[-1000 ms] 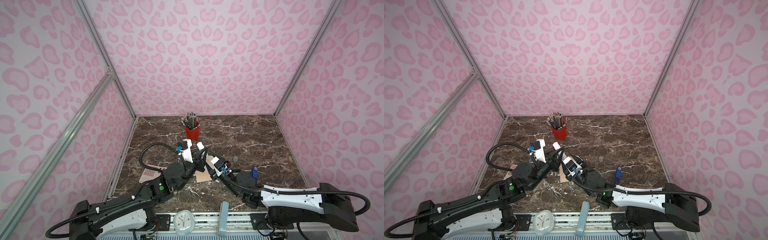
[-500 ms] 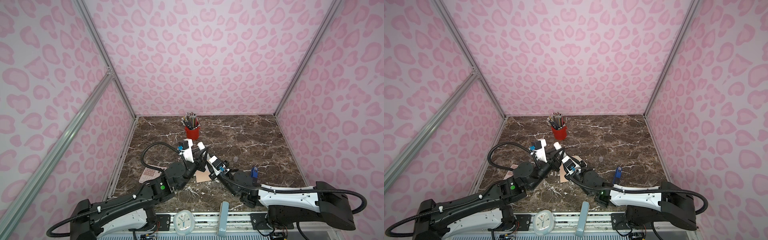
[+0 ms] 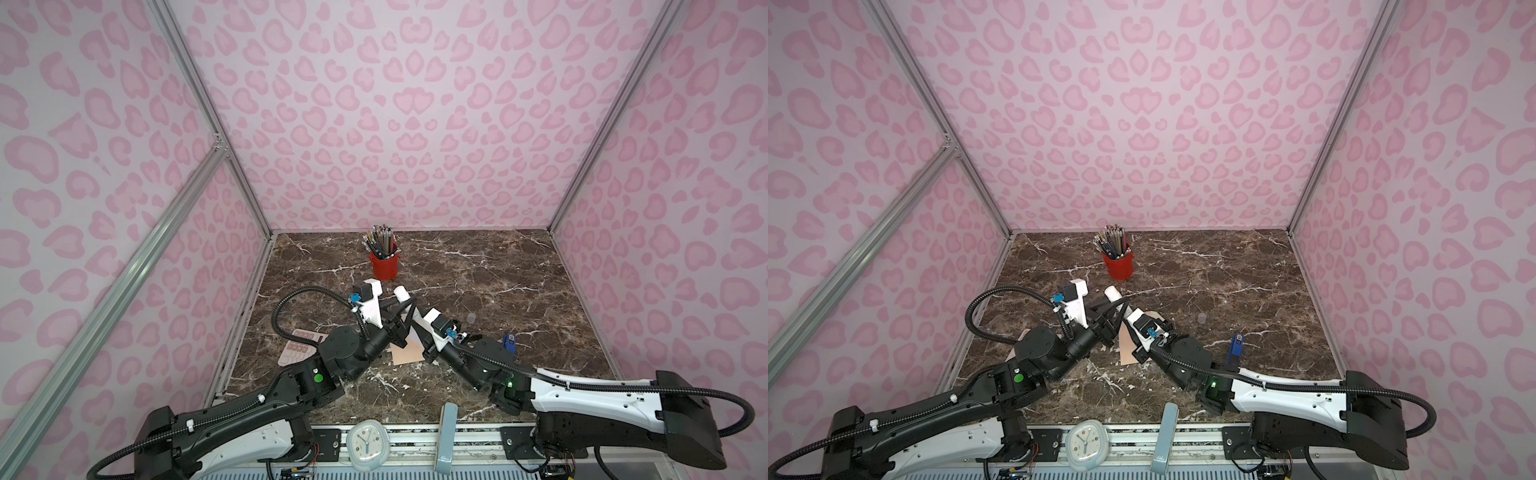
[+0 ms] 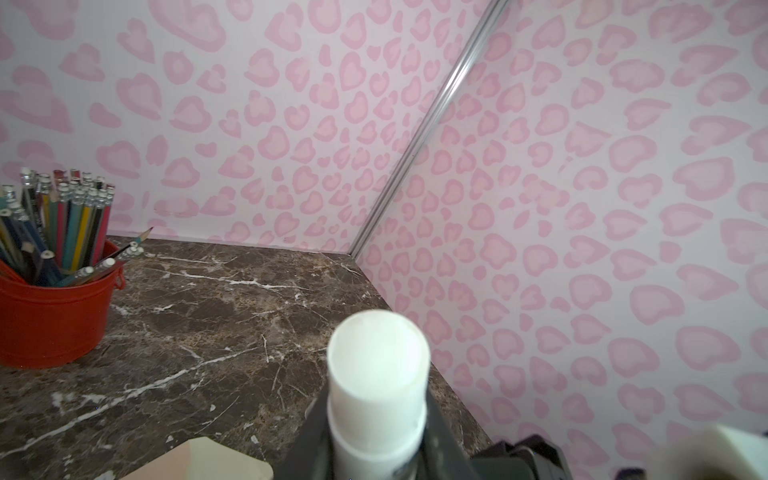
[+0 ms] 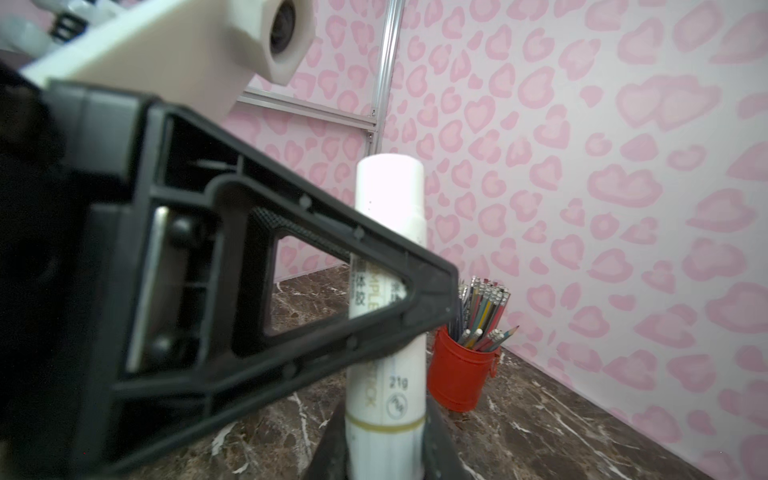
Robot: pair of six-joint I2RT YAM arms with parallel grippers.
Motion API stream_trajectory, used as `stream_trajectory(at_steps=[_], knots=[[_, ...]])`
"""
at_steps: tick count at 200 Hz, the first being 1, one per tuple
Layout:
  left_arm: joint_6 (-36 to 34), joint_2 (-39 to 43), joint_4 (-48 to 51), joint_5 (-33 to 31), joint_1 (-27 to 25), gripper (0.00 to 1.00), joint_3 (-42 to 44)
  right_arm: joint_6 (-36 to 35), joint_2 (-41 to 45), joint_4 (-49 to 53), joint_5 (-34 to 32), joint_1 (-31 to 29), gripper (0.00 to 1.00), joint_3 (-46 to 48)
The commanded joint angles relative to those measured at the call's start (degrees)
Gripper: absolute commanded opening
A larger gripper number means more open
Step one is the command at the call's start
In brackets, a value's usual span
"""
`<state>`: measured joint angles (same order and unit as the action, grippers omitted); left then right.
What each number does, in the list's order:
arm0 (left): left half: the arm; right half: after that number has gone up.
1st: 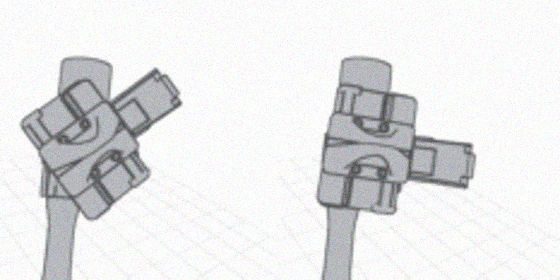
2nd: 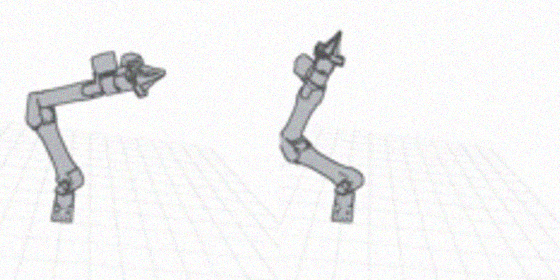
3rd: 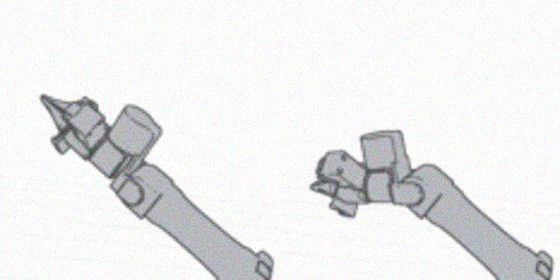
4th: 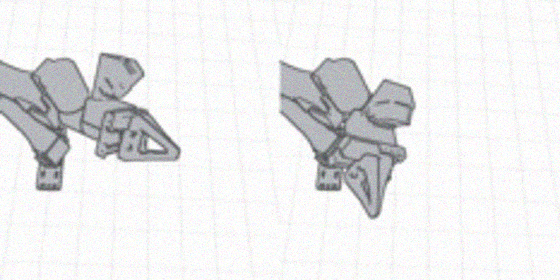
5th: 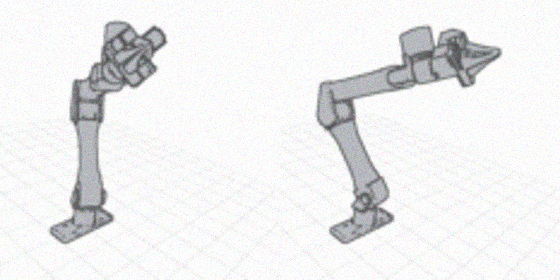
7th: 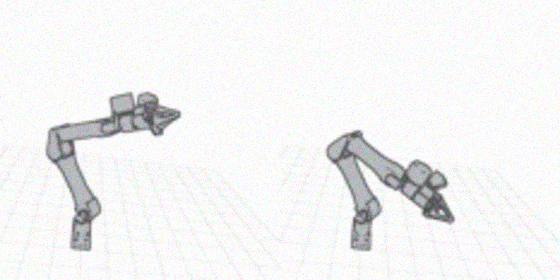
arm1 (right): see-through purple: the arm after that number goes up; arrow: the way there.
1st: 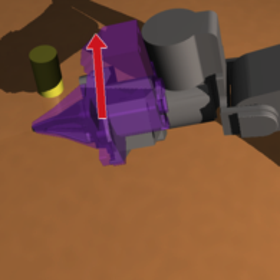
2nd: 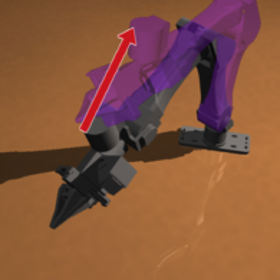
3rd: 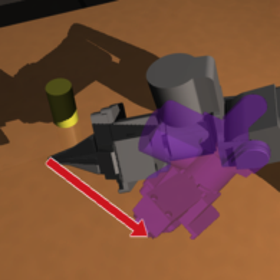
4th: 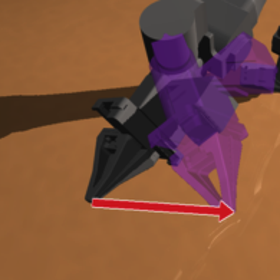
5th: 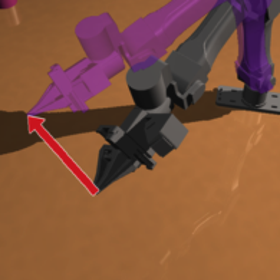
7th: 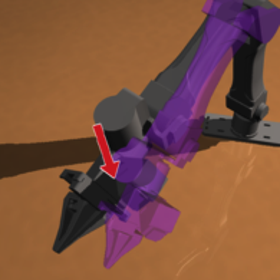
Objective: Place the letter into the envelope and seal it
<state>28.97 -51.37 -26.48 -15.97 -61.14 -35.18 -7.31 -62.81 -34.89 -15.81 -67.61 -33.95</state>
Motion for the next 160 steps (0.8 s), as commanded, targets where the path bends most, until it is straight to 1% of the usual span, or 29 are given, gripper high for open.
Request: stream_trajectory(at_steps=[1,9,14,27,39,65,95,118,132,147,154,160], knots=[[-3.66,2.85,-1.45,20.37,0.33,0.04,3.7,11.54,2.86,2.41,11.98,2.74,0.08,-0.67],[-3.72,4.5,-4.55,26.83,0.39,0.04,5.84,15.37,4.14,3.1,17.44,4.65,0.07,-0.61],[-3.36,5.62,-5.76,29.75,0.25,0.04,7.11,17.83,4.85,3.19,20.93,5.8,0.07,-0.57],[-2.96,8.32,-6.45,34.26,0.24,0.04,9.38,22.39,6.18,2.88,29.07,7.9,0.07,-0.41],[-3.12,10.59,-5.31,36.29,0.24,0.04,10.48,24.51,7.0,3.64,34.14,8.37,0.07,-0.98],[-4.08,13.45,-3.93,40.18,0.24,0.04,11.11,28.69,7.27,3.41,42.74,9.4,0.07,-2.08],[-5.51,14.57,-0.64,41.38,0.25,0.04,10.41,34.33,5.08,0.63,51.64,11.51,0.08,-3.5],[-5.9,14.94,0.0,41.81,0.24,0.04,10.14,36.91,2.69,-0.03,55.34,12.49,0.08,-4.98],[-6.21,15.2,0.61,41.37,0.24,0.04,9.92,36.47,2.0,0.74,56.19,12.81,0.08,-5.6],[-6.55,15.7,1.31,40.42,0.24,0.04,9.8,34.95,2.19,2.58,55.54,13.02,0.1,-5.73],[-6.72,16.06,1.6,39.64,0.24,0.04,9.71,33.43,2.55,4.07,54.75,13.04,0.13,-5.81],[-6.8,16.32,1.91,38.32,0.28,0.04,9.78,32.15,2.92,5.47,53.87,13.03,0.19,-5.78]])
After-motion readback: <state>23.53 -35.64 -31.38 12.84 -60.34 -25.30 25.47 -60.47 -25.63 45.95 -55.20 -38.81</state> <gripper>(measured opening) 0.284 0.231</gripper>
